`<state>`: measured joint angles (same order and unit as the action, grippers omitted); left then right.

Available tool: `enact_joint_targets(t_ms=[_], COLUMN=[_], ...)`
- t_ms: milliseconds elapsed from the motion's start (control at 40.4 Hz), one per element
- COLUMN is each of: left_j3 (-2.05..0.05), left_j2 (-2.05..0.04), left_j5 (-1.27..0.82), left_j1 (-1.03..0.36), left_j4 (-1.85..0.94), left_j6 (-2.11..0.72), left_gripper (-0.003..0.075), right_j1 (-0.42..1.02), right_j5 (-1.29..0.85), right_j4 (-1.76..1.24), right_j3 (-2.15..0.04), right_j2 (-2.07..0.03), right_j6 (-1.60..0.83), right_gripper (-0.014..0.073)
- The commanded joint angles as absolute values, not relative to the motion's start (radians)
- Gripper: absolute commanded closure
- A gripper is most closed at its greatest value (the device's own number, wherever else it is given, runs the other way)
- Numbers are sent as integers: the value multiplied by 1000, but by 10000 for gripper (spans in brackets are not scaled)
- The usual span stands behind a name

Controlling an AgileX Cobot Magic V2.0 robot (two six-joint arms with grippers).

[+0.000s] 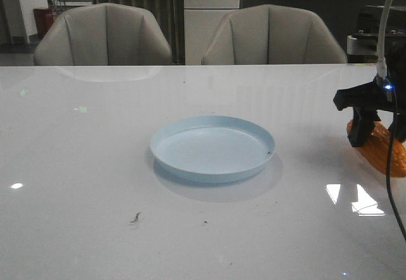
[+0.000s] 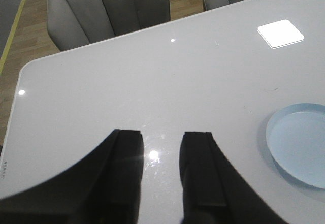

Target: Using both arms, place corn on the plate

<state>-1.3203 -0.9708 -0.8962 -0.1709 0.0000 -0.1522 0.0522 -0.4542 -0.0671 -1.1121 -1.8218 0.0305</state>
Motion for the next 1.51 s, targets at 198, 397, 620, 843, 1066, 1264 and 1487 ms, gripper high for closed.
enact_joint_targets(t_ms=[198,397,620,843,1066,1264,1487], left_j3=[-1347,-1347,-1347,-1347,-1347,-1347,-1347], left_j2=[-958,-958,-958,-958,-958,-958,-958], left_j5=[-809,-809,-809,-809,-816,-818,-818], left_j1=[-178,-178,-178,-178,-178,-178,-178], left_j4=[-7,-7,-7,-7,-7,-7,-7], left_j6=[-144,-144,-144,-144,-144,-144,-144], left_gripper=[440,440,440,440,440,440,440], right_j1=[159,300,445,515,525,525,518], right_j5=[-602,-599,-594,-590,-589,-599,-832], right_j4=[-65,-65,-65,-65,-62,-51,15], right_j3=[-1461,-1608,-1621,-1621,-1621,-1639,-1820], right_j2=[-1775,-1797,-1882,-2006,-2049,-2039,-1989], right_j6=[7,-30,-30,-30,-30,-29,-30], right_gripper=[375,375,372,370,185,6,25])
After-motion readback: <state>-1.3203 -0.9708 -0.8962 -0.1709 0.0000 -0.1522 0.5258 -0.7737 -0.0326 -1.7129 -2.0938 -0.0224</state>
